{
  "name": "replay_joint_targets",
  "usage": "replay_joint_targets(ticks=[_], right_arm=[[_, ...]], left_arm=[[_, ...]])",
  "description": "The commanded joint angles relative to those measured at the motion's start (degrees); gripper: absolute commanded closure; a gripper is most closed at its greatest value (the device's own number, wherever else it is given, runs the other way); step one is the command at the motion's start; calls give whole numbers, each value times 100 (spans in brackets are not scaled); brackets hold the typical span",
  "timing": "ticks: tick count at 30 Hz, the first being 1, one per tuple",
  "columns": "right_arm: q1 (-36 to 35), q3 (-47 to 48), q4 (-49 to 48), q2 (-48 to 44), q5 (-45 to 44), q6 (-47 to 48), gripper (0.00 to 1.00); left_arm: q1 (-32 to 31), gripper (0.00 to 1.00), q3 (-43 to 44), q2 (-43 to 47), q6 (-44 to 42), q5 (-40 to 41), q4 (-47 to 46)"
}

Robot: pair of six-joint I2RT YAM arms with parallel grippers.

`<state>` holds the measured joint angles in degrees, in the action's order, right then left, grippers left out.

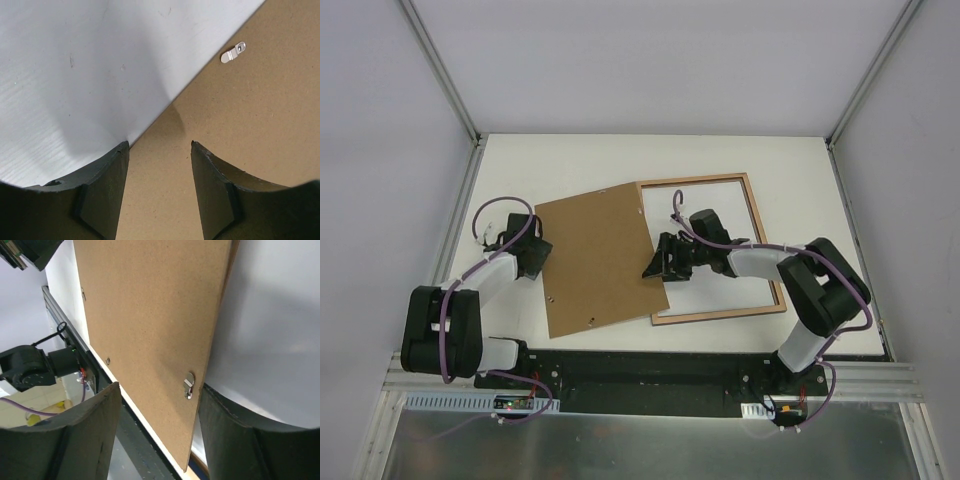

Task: Put the photo into the frame

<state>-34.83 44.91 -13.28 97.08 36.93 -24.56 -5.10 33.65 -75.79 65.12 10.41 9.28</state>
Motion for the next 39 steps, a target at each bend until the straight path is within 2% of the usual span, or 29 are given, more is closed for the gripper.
replay_joint_targets(ticks=[1,8,13,20,24,26,27,28,29,33,39], right_arm=[[-217,203,-1008,-374,578,-786,40],[-384,238,-2441,-199,746,-1929,46],[-437,545,-2548,65,605,-2158,52],[-428,678,-1837,101,166,-1667,60],[-420,625,-1354,-57,-89,-1359,68],[-428,651,-1195,-84,-133,-1254,77],[-420,686,-1125,-84,-142,-1210,83],[-428,704,-1090,-92,-142,-1175,95],[-428,721,-1037,-110,-151,-1148,99],[-420,835,-729,-224,-203,-938,99],[-209,836,-632,-566,-81,-946,99]], left_arm=[[-26,48,-227,-314,-35,-584,242],[-26,48,-350,-410,-96,-760,48],[-26,48,-350,-410,-149,-848,21],[-26,49,-324,-323,-263,-971,-5],[-26,49,-306,-235,-325,-1033,4],[-26,49,-271,-200,-360,-1033,13],[-26,49,-254,-165,-377,-1207,13],[-26,49,-227,-103,-421,-1252,13],[-26,48,-218,10,-456,-1287,4],[-34,38,-35,537,-667,-1279,258],[-26,34,510,1451,-1036,-1077,978]])
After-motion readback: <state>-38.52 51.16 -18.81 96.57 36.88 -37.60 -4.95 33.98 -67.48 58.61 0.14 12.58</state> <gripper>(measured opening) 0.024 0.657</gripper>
